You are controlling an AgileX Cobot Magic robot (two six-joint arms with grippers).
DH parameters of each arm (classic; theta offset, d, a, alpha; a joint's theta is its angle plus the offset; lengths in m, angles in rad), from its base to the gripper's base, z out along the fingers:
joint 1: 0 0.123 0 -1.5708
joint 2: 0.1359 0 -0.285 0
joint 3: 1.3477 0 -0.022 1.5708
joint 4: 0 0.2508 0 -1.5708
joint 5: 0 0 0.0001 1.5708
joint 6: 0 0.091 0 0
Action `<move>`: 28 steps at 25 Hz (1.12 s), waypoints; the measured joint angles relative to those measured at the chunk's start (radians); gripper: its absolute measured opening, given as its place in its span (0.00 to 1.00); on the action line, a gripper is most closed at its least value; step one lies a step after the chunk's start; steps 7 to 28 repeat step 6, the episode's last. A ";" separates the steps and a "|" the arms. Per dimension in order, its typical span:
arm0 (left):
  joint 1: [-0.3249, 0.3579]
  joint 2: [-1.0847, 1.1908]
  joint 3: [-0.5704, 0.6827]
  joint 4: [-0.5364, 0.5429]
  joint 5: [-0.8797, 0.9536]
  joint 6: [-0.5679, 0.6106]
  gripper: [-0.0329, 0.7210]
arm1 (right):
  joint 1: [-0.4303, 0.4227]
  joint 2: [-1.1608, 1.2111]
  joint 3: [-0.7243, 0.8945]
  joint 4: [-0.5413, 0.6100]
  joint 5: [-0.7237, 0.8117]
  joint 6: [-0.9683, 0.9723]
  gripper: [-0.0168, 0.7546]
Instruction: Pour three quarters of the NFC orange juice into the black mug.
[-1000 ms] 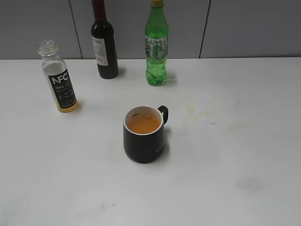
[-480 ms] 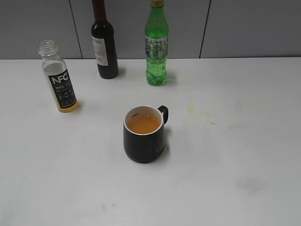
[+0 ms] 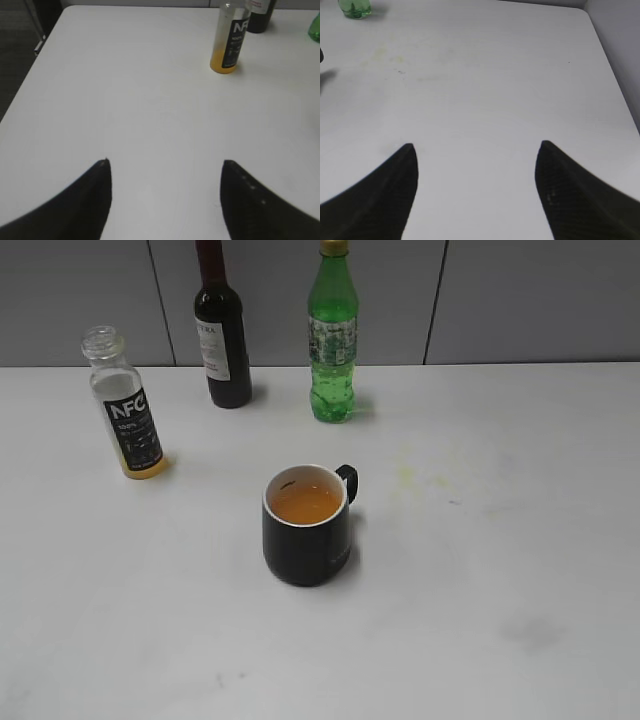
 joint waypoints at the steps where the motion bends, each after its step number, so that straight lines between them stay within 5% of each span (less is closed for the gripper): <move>1: 0.014 -0.003 0.000 0.000 0.001 0.000 0.74 | 0.000 0.000 0.000 0.000 0.000 0.000 0.74; 6: 0.051 -0.009 0.000 0.000 0.002 0.000 0.67 | 0.000 0.000 0.000 0.000 0.000 0.000 0.74; 28: 0.051 -0.009 0.000 0.000 0.002 0.000 0.67 | 0.000 0.000 0.000 0.000 0.000 0.000 0.74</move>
